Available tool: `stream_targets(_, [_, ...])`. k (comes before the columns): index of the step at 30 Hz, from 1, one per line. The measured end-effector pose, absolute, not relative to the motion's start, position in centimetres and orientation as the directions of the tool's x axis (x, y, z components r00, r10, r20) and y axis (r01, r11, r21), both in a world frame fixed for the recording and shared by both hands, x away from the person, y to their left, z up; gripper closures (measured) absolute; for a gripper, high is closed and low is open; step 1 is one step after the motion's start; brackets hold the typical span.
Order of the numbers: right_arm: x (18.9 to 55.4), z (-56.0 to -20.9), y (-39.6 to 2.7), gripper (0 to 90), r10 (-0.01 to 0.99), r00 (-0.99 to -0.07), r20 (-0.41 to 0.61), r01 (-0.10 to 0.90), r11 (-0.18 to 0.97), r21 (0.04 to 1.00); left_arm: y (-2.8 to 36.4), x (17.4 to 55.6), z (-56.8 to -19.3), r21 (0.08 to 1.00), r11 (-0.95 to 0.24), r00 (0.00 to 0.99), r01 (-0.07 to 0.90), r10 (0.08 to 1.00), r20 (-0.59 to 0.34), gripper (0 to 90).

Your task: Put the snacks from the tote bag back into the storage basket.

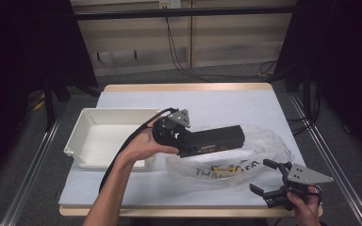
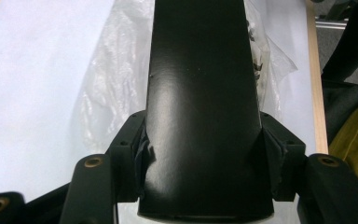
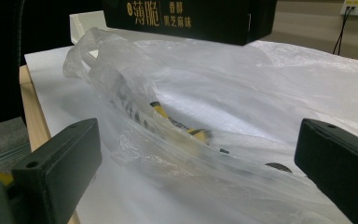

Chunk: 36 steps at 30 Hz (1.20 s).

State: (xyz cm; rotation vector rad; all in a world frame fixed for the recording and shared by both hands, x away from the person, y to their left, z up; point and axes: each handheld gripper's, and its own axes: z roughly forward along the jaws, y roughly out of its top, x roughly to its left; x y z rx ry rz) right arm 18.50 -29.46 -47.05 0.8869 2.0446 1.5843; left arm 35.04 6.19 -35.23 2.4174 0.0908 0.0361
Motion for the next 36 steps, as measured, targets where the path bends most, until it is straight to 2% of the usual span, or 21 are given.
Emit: stream_targets(36, [18.5,-47.0,-29.5,0.0,0.701,-0.711,0.050,0.231,0.165,0.959,13.2,36.2,-32.7,0.704,-0.705,0.986,0.086,0.159,0.039,43.1])
